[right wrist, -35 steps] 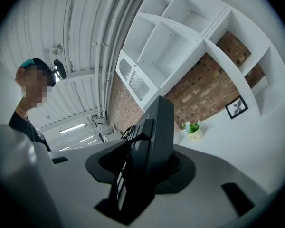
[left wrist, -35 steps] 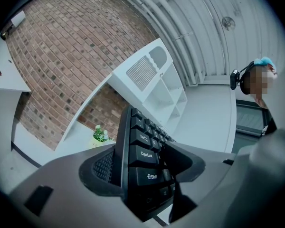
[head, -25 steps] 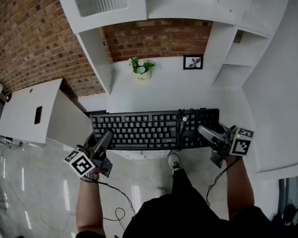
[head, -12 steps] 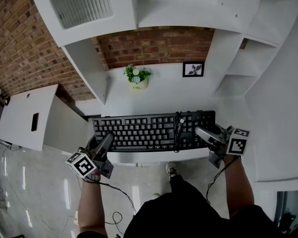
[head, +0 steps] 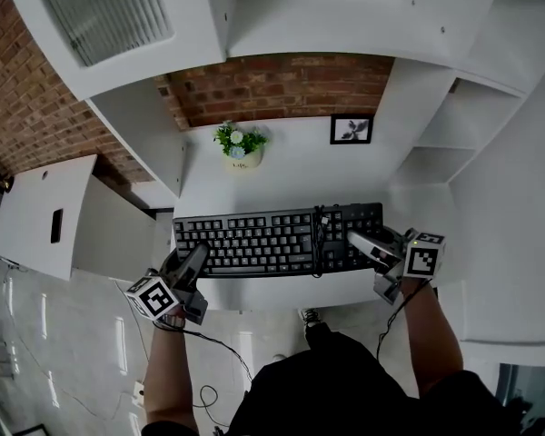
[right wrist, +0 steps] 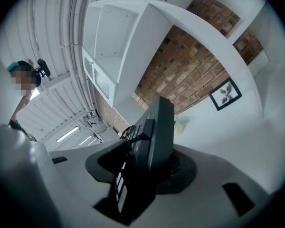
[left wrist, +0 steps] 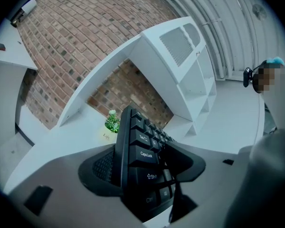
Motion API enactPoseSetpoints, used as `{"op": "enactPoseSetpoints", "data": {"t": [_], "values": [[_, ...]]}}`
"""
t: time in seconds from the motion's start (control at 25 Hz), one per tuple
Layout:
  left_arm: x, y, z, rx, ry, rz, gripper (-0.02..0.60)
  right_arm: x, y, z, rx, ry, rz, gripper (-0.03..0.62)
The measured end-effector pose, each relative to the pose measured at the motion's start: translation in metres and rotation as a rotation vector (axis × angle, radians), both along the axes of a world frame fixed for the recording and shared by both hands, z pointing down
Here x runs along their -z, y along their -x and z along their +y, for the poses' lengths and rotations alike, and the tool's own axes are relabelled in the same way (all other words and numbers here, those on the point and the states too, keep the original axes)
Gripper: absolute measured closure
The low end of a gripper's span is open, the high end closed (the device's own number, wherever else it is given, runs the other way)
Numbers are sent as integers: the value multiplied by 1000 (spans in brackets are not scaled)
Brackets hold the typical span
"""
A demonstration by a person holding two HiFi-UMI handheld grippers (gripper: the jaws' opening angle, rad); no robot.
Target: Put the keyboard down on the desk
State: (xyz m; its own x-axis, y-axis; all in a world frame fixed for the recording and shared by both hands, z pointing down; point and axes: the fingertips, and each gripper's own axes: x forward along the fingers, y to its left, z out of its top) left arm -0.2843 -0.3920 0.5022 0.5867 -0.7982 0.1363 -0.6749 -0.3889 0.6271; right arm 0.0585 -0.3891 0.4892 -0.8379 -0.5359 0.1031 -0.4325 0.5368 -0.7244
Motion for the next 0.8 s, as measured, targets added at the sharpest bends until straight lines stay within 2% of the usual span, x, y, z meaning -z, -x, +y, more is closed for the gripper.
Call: {"op": "enactPoseSetpoints", "data": {"t": [0.44,0.6,0.72,0.8], "values": [[-51,-6,-26,31,117,-18,276,-52,-11,-28,10,133,22,391],[-78,-12,-35,17,190,-14,273,-80,-10,-43,5,199,23,387],[-102,-6,-43,37,242,-46,273,-103,-8,-52,1,253,30,381],[-116,-9,-46,27,284,-25,273,-118,-8,-58,-1,287,39,378]]}}
